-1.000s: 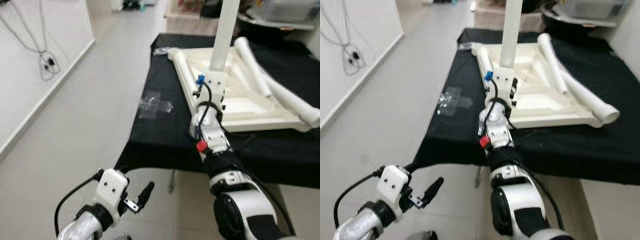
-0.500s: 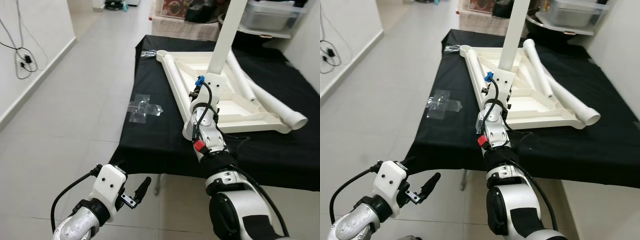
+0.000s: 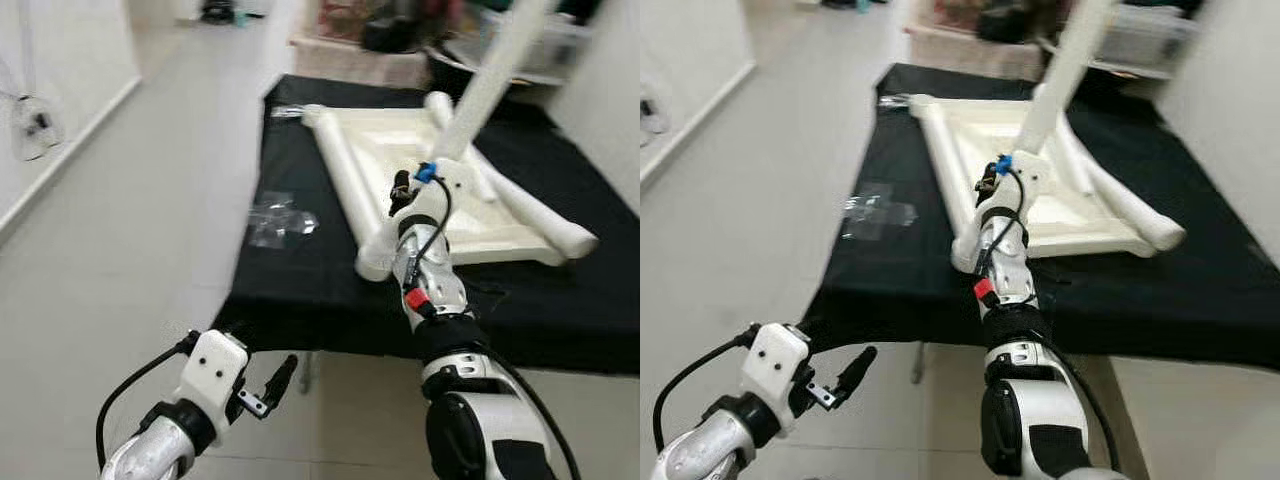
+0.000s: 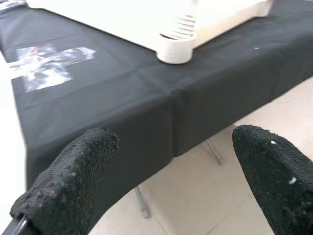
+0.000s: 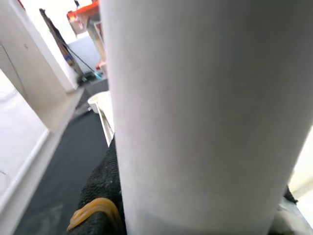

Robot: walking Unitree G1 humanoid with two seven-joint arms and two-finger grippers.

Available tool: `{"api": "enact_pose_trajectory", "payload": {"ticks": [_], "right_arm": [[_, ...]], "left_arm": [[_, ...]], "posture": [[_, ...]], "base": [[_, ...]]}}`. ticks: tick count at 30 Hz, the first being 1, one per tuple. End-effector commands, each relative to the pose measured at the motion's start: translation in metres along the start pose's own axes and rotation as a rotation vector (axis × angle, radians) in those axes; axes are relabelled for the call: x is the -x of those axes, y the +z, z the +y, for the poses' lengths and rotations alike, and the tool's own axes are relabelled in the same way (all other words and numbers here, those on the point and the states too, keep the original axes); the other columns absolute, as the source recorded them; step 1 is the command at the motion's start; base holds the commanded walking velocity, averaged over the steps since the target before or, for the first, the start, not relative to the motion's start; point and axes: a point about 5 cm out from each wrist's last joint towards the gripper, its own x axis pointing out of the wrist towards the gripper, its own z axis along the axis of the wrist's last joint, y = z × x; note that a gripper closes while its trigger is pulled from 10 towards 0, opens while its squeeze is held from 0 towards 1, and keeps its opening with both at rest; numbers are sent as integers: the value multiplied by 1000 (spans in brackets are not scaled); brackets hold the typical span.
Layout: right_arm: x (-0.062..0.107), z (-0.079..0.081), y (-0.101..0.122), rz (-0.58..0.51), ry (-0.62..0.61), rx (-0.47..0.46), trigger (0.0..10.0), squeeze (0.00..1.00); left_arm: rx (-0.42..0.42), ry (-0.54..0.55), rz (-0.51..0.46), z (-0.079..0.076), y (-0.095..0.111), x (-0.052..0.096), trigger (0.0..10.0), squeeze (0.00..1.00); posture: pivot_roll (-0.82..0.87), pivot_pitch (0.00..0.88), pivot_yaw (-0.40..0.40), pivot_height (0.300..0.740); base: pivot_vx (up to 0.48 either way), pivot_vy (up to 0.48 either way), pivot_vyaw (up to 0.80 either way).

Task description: Building children table

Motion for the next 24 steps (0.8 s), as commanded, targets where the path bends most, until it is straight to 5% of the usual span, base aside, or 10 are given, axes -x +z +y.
{"api": "enact_pose_trajectory", "payload": {"ticks": [1,6,13,14,24], "right_arm": [[8,-30,-32,130,-117,-3,0,0],[10,-36,-31,114,-146,9,0,0],[16,4,-21,-15,205,165,0,0],[18,15,-16,-72,339,266,0,0],[27,29,-20,-85,566,383,0,0]], "left_arm": [[-1,-4,19,-1,-4,1,10000,0],[-3,-1,18,0,-4,1,10000,0],[-10,5,17,2,-4,2,10000,0],[-11,9,16,3,-3,1,10000,0],[-11,7,17,2,-4,1,10000,0]], "posture": [[140,144,-78,740],[140,144,-78,740],[145,147,-76,740],[145,147,-77,740],[143,149,-78,740]], "base": [[0,0,0],[0,0,0],[0,0,0],[0,0,0],[0,0,0]]}}
